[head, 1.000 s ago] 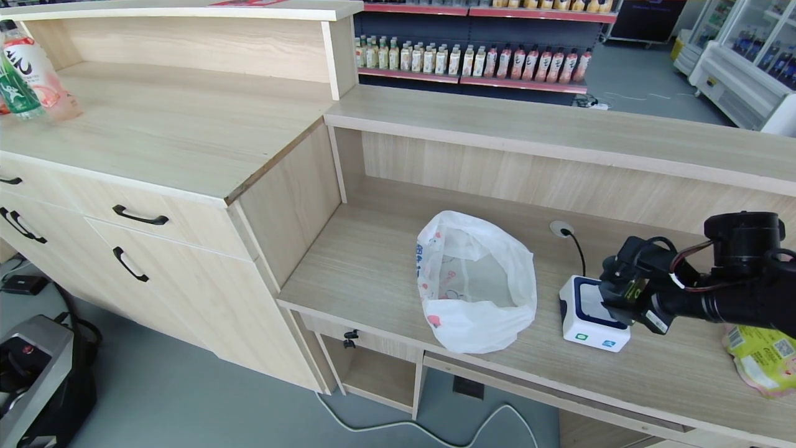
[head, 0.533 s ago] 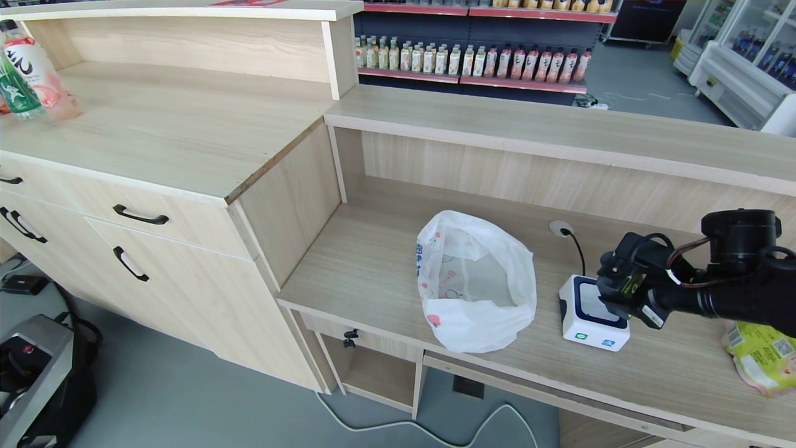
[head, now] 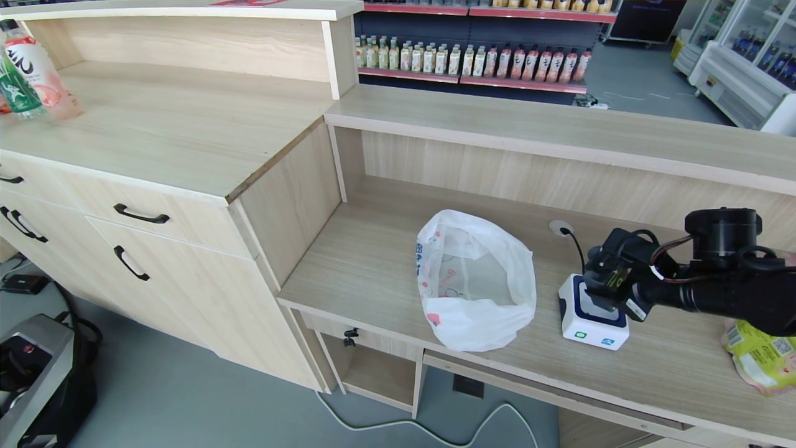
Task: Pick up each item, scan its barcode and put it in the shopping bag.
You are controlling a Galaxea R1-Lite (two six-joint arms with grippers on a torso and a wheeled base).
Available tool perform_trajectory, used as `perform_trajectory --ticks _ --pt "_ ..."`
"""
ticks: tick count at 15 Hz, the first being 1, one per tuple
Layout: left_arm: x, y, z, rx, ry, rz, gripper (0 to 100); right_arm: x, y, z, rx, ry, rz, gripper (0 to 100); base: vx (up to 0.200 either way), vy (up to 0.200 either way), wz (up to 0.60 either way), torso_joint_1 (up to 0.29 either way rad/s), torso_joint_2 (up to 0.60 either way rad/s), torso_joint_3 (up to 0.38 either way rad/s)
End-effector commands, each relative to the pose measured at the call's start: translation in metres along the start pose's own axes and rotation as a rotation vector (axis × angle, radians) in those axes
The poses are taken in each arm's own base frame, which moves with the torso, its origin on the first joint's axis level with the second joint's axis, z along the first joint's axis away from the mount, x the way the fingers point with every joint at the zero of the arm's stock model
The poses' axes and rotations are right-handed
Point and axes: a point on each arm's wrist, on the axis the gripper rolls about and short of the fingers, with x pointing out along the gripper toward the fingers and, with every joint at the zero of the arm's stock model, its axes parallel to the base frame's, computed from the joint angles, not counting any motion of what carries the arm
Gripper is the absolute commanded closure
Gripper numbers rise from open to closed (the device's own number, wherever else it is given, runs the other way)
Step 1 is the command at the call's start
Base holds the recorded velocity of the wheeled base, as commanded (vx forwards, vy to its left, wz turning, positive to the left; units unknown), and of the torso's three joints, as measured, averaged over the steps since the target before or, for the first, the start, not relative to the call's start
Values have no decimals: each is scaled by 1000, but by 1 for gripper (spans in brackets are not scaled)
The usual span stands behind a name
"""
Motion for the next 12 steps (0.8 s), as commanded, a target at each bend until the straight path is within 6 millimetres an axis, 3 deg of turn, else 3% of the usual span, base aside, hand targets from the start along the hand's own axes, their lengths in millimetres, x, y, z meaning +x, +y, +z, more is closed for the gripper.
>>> perform_trajectory --ticks 1,4,9,12 --pt "0 0 0 0 0 0 0 9 4 0 -5 0 21 100 0 0 0 0 0 0" --pt "0 0 0 0 0 0 0 16 6 2 -10 -3 34 100 0 0 0 0 0 0" --pt "0 0 0 0 0 0 0 11 4 6 -15 -12 24 100 0 0 0 0 0 0" --pt "0 0 0 0 0 0 0 -23 -10 22 -34 -53 -53 100 0 0 0 0 0 0"
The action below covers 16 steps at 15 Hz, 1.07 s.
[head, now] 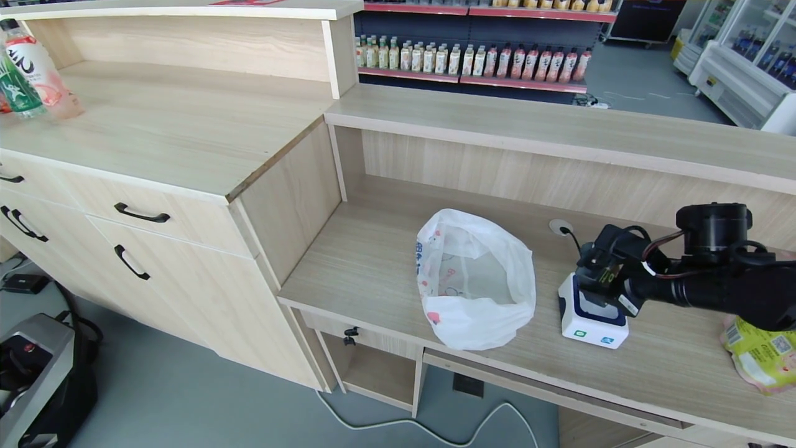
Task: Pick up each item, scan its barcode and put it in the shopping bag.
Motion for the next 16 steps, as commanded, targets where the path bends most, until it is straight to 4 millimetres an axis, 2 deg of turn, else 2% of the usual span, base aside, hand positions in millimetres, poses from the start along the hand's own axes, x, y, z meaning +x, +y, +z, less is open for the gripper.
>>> perform_trajectory --ticks 1,3,4,6,7,9,12,14,16 --pt "0 0 0 0 0 0 0 -47 -14 13 -4 -17 -80 100 0 0 0 0 0 0" --pt "0 0 0 0 0 0 0 -90 -18 8 23 20 -128 100 0 0 0 0 0 0" --pt "0 0 0 0 0 0 0 -119 -18 0 43 51 -196 100 0 0 0 0 0 0" --pt "0 0 0 0 0 0 0 -143 -21 -7 62 78 -270 100 0 0 0 0 0 0" --pt "0 0 0 0 0 0 0 -148 -21 -8 73 82 -287 100 0 0 600 -2 7 2" --pt "0 0 0 0 0 0 0 -154 -16 -7 123 50 -317 100 0 0 600 -5 0 7" --pt "0 0 0 0 0 0 0 -152 -11 -1 217 -8 -329 100 0 0 600 1 6 2" --pt "0 0 0 0 0 0 0 -142 -8 3 307 -38 -291 100 0 0 0 0 0 0" --pt "0 0 0 0 0 0 0 -121 -7 -3 361 -36 -252 100 0 0 0 0 0 0"
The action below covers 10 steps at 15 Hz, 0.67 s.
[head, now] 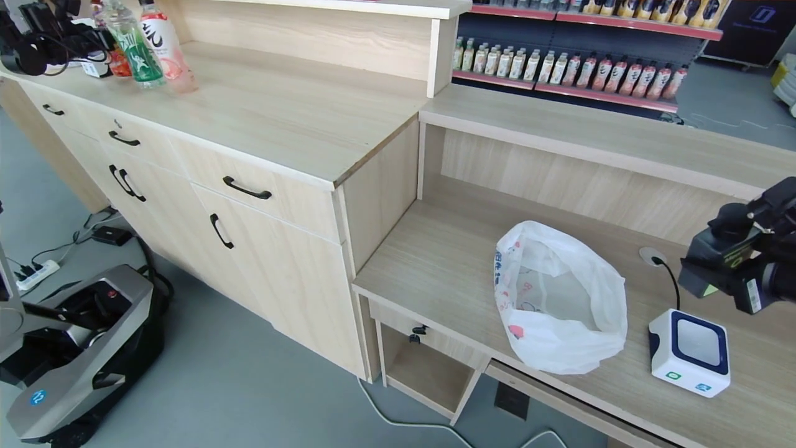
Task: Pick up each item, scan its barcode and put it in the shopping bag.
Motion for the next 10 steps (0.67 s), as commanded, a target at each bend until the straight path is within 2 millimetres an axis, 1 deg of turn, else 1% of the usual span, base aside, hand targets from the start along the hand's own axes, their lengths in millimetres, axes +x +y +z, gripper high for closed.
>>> perform_trajectory --ticks 1,3,4,5,8,10 --pt "0 0 0 0 -1 1 0 26 10 -12 24 22 54 100 0 0 0 0 0 0" --pt "0 0 0 0 -1 1 0 51 27 -23 57 -24 86 100 0 0 0 0 0 0" --pt "0 0 0 0 -1 1 0 57 31 -24 66 -46 94 100 0 0 0 0 0 0" --pt "0 0 0 0 -1 -1 0 74 37 -27 86 -80 108 100 0 0 0 0 0 0" --pt "0 0 0 0 -1 1 0 98 43 -41 89 -74 124 100 0 0 0 0 0 0" --pt "0 0 0 -2 -1 1 0 114 46 -50 85 -121 116 100 0 0 0 0 0 0"
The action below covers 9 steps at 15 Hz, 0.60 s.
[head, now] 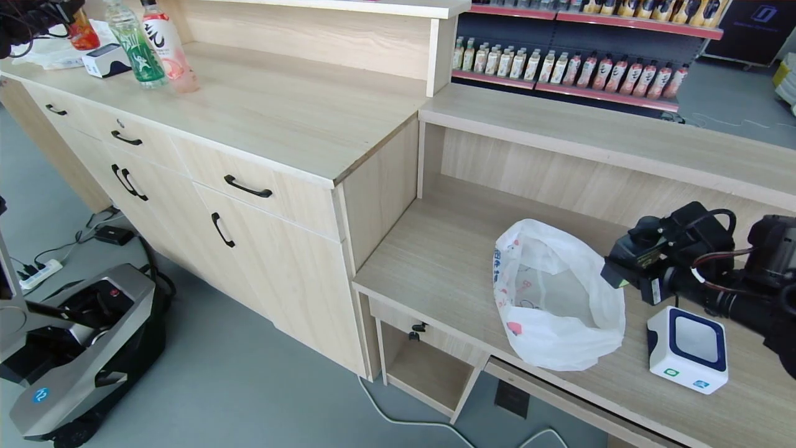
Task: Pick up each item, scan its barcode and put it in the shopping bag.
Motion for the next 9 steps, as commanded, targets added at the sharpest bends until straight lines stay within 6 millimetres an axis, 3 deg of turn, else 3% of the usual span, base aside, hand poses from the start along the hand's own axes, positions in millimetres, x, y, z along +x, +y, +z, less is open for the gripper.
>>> perform_trajectory --ticks 1,9 --pt "0 0 0 0 0 0 0 26 9 -31 17 29 43 100 0 0 0 0 0 0" --pt "0 0 0 0 0 0 0 64 6 -45 13 -2 36 100 0 0 0 0 0 0"
